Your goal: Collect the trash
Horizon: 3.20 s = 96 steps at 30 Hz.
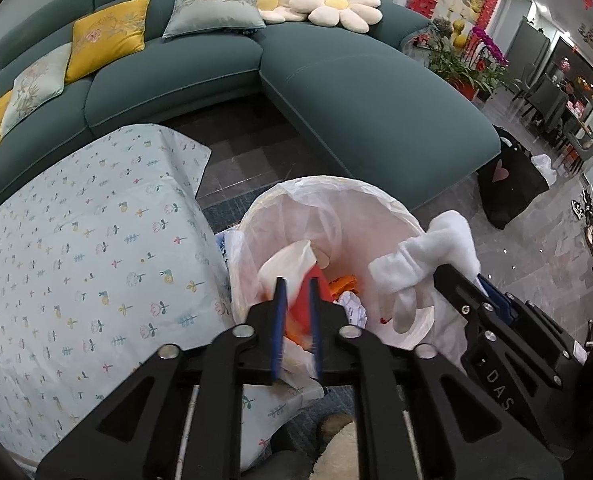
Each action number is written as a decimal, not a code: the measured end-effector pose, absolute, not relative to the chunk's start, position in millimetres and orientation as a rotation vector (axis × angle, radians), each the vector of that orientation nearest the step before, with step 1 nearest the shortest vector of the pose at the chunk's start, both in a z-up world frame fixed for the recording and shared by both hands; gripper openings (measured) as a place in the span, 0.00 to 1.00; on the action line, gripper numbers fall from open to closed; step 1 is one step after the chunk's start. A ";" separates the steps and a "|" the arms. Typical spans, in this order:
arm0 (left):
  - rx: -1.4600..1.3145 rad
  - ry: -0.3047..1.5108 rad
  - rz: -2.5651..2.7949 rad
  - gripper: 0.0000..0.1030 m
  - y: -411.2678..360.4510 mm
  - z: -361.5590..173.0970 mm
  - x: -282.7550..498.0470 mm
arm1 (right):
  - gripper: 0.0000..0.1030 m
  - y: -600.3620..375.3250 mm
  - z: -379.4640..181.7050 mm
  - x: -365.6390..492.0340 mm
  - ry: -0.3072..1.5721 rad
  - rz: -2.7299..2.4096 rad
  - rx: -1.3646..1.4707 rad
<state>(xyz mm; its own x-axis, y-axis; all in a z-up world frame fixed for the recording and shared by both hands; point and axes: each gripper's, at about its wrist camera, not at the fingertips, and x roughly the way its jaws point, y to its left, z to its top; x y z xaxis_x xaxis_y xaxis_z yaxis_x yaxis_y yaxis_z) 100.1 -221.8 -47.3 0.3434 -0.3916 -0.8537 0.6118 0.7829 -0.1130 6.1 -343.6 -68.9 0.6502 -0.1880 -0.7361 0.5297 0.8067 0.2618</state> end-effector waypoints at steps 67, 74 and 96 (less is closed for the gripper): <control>0.229 0.966 -0.439 0.69 -120.6 -46.8 83.9 | 0.85 -271.8 -62.8 -4.4 0.785 -0.341 0.290; 0.231 0.970 -0.412 0.71 -119.0 -55.3 85.8 | 0.94 -272.3 -76.3 -4.5 0.808 -0.346 0.305; 0.262 0.964 -0.372 0.73 -124.8 -75.0 92.3 | 0.94 -280.9 -97.3 2.7 0.871 -0.353 0.340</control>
